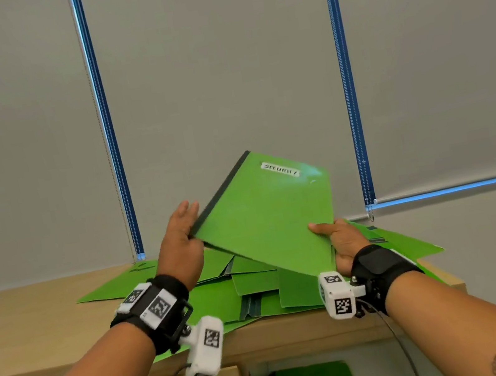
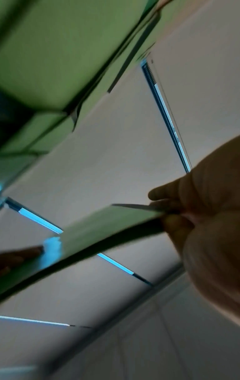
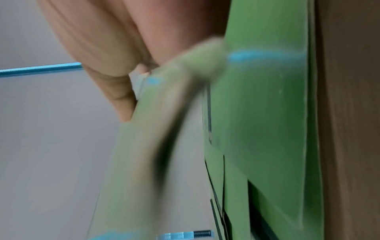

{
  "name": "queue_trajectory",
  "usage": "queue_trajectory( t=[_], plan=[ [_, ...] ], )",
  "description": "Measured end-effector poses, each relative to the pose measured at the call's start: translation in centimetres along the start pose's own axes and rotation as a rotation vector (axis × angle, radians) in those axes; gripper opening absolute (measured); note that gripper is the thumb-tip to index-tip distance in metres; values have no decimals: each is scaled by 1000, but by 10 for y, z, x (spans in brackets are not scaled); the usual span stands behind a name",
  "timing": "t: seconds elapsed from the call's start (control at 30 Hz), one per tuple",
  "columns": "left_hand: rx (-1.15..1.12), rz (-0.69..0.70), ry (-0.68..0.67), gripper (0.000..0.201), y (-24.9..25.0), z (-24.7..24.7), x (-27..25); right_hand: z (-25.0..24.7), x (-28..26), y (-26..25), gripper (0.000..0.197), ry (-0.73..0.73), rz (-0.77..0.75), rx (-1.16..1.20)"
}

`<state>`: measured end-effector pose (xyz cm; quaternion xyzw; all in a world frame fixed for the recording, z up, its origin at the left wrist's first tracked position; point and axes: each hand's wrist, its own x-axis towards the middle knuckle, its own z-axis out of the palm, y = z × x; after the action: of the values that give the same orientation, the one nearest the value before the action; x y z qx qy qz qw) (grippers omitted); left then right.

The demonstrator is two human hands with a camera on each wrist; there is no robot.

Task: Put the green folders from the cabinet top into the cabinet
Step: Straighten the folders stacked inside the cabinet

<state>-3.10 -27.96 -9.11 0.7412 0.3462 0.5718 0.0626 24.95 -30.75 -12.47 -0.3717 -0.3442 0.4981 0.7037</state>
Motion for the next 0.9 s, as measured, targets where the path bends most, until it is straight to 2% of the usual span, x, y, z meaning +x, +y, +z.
queue_trajectory(
  t=[0.07, 0.1, 0.2, 0.23, 0.3, 0.33, 0.37, 0.53, 0.6, 0.67, 0.9],
  plan=[
    [-14, -129, -168, 81, -12, 3, -16, -14, -2, -3, 43, -16, -48, -10],
    [-61, -199, -198, 82, -16, 6, -21, -19, -4, -3, 45, -33, -59, -30],
    [-196, -427, -165, 79, -28, 17, -21, -33, -11, 4, 49, -102, -63, -64],
    [-263, -490, -168, 73, -33, 21, -18, -35, -15, 6, 50, -107, -57, -91],
    [-392, -582, -187, 45, -35, 32, -17, -39, -19, 10, 52, -116, -51, -123],
    [-421, -598, -179, 32, -32, 36, -18, -40, -21, 12, 53, -124, -48, -144],
    [-418, -574, -159, 29, -28, 41, -18, -39, -25, 11, 53, -128, -41, -176],
    [-35, -329, -79, 28, -18, 57, -29, -34, -31, 5, 51, -101, -110, -335],
    [-33, -362, -47, 24, -19, 59, -36, -35, -34, 1, 46, -92, -174, -367],
    [-140, -412, 0, 20, -25, 62, -47, -37, -39, 3, 41, -70, -191, -338],
    [-314, -598, 146, 20, -26, 75, -127, -68, -68, 57, 42, -34, -64, -336]
  ],
)
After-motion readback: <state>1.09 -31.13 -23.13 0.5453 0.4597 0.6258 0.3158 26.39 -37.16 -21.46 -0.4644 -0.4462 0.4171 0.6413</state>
